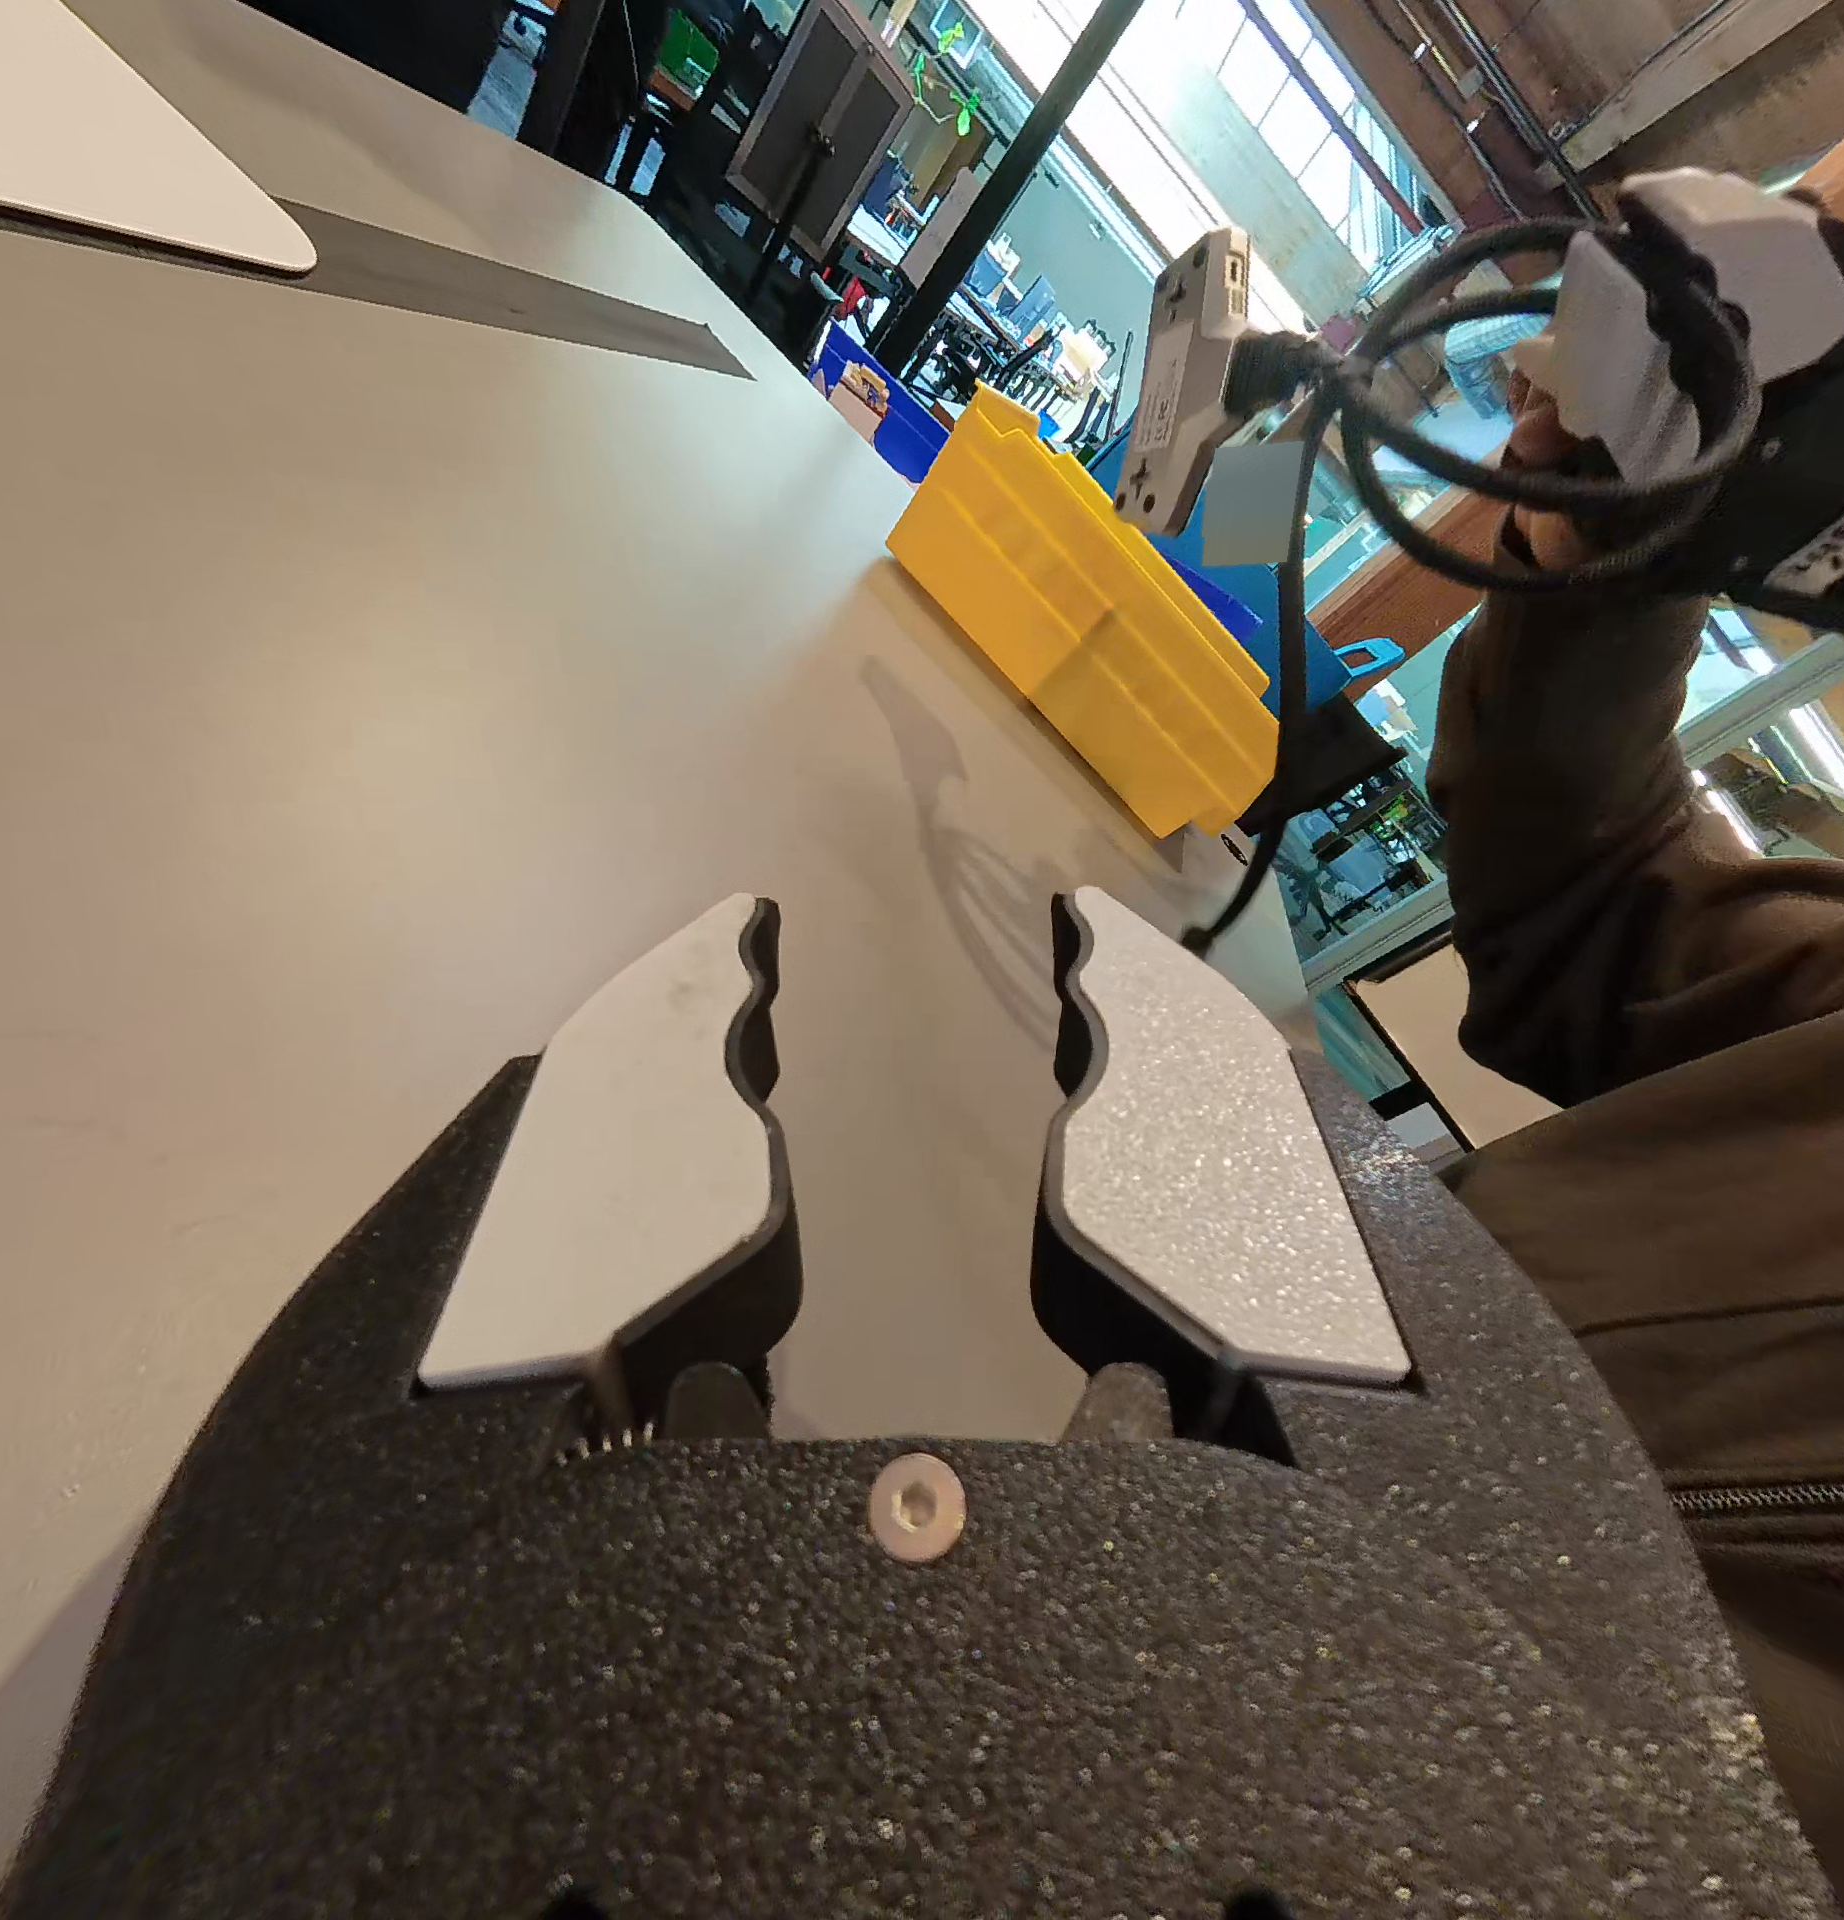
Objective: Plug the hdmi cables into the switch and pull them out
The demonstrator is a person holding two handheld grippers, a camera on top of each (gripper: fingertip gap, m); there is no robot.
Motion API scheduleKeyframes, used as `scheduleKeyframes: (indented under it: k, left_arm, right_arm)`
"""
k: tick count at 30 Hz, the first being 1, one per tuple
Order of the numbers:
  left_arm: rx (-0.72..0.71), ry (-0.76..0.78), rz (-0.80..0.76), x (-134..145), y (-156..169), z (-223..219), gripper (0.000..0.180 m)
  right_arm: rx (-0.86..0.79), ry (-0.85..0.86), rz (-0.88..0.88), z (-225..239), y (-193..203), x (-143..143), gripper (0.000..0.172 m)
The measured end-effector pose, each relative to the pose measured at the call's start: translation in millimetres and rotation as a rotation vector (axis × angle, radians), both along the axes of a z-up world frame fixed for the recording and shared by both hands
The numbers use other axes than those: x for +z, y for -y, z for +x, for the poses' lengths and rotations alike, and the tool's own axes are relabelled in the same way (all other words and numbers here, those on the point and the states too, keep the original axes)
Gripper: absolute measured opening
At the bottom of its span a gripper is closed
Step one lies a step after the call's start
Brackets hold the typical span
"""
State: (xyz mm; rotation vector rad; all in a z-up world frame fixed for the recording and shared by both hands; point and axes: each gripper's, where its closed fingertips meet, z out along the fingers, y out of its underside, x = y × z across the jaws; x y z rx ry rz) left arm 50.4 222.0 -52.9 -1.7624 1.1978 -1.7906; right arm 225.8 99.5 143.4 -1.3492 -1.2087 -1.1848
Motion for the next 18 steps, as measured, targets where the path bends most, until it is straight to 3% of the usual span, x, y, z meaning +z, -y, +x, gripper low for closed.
scheduleKeyframes:
  k: [11,18]
  left_arm:
    - [-0.002,-0.012,-0.011,-1.8,-0.4,0.7,0.049]
    - [0.001,-0.005,-0.042,-1.3,-3.2,0.2,0.049]
  right_arm:
    - [-0.362,-0.070,0.139,168.0,52.9,107.9,0.007]
    - [-0.570,-0.143,0.204,272.7,79.0,121.0,0.007]
